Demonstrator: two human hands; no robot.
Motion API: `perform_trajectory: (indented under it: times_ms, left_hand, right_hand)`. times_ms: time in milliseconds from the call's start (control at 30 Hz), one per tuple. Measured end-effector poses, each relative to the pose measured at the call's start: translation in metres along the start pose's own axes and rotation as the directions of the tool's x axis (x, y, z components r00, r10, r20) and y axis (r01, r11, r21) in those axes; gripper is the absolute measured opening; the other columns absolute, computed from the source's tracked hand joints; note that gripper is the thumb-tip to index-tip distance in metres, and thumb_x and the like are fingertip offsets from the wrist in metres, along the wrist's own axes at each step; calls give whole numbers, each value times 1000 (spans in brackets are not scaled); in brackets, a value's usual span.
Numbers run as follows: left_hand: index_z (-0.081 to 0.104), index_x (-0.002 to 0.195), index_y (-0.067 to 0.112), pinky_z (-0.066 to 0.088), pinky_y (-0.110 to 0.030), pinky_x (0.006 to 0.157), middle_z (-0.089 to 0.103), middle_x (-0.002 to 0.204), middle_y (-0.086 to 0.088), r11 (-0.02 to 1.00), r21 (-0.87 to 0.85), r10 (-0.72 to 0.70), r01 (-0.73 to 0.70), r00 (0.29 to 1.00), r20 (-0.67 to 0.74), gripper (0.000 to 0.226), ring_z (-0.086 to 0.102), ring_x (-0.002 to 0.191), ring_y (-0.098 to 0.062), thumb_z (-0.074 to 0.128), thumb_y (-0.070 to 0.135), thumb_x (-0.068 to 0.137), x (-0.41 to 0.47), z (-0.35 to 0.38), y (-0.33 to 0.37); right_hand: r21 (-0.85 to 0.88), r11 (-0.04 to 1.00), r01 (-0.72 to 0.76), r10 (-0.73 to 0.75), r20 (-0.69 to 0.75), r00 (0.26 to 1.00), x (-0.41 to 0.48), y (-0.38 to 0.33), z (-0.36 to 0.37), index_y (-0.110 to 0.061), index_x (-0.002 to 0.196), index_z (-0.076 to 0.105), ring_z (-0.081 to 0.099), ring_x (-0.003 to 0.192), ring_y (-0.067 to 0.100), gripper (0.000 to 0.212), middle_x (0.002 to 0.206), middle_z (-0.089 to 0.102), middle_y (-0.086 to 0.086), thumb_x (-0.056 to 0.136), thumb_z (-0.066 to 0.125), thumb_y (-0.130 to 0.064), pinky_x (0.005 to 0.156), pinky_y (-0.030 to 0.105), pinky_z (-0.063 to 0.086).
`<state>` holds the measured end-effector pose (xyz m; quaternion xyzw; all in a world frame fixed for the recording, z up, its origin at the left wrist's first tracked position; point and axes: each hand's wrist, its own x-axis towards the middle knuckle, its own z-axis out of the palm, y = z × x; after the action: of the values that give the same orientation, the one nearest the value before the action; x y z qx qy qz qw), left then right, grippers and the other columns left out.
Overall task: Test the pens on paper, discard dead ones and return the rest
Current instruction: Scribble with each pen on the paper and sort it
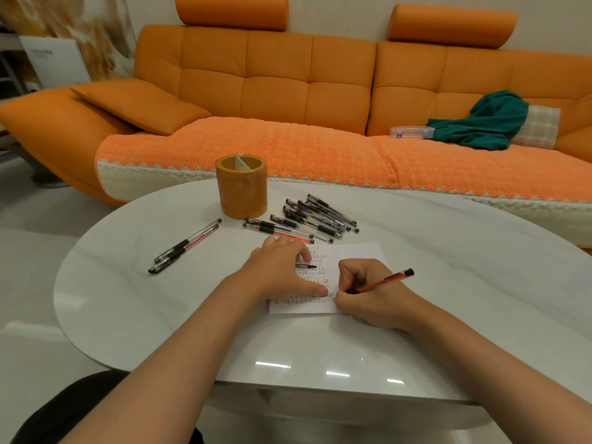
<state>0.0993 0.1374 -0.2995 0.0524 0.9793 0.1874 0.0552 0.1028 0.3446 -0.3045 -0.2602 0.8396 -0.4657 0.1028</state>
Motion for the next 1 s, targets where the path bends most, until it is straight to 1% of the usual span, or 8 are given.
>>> perform_trajectory:
  times_ms: [167,400,567,667,800,867,933,1000]
  left_hand:
    - [51,123,39,42,-40,102,48,131,9,1000,7,0,0,1000,-2,71,39,121,-15,72,76,66,0,0,0]
    - [51,124,39,42,-41,103,48,132,8,1000,10,-2,2,1000,-2,72,39,121,-15,72,76,66,1,1,0]
    - [51,124,39,42,-40,103,48,132,9,1000,12,-6,6,1000,5,73,39,122,-15,72,77,66,2,1,0]
    - [51,125,40,43,-40,102,48,134,9,1000,15,-8,8,1000,5,73,39,122,-15,71,77,66,1,0,0]
    - [51,127,39,42,-40,103,47,134,8,1000,17,-11,11,1000,6,74,39,123,-15,72,76,67,0,0,2]
    - [51,125,39,42,-40,102,48,133,8,1000,15,-8,8,1000,-1,73,39,122,-15,72,76,66,-1,-1,1]
    - [51,124,39,41,-40,102,48,130,8,1000,14,-3,3,1000,-1,72,39,121,-15,72,76,67,-1,-1,1]
    - [51,125,39,41,-40,102,48,129,9,1000,18,0,0,1000,-1,72,39,121,-15,71,77,67,-1,-1,1]
  right_hand:
    - [22,1000,10,-10,0,1000,-1,1,0,1,71,53,50,49,17,17,59,58,4,80,66,4,46,26,40]
    - [17,1000,3,-3,29,1000,-2,1,-1,0,69,52,50,45,15,18,54,56,-1,80,65,5,45,22,39]
    - [10,1000,9,-9,14,1000,-1,1,0,1,69,54,50,48,16,16,58,58,7,79,66,4,46,26,39]
    - [0,1000,19,-19,14,1000,-1,1,0,1,68,53,47,49,15,17,57,55,8,78,67,4,47,25,37]
    - [-6,1000,24,-24,15,1000,-1,1,-1,-1,66,50,44,50,13,20,58,52,13,75,66,4,47,25,33]
    - [86,996,-13,14,-15,1000,0,1,-2,-5,65,51,44,49,12,18,56,51,7,75,64,2,45,24,33]
    - [220,973,-74,93,-79,993,1,2,-5,-6,69,53,41,47,13,17,54,50,3,80,63,3,44,23,31]
    - [305,948,-90,138,-138,981,3,3,-8,-8,73,55,40,48,14,18,54,52,0,84,64,4,44,24,31]
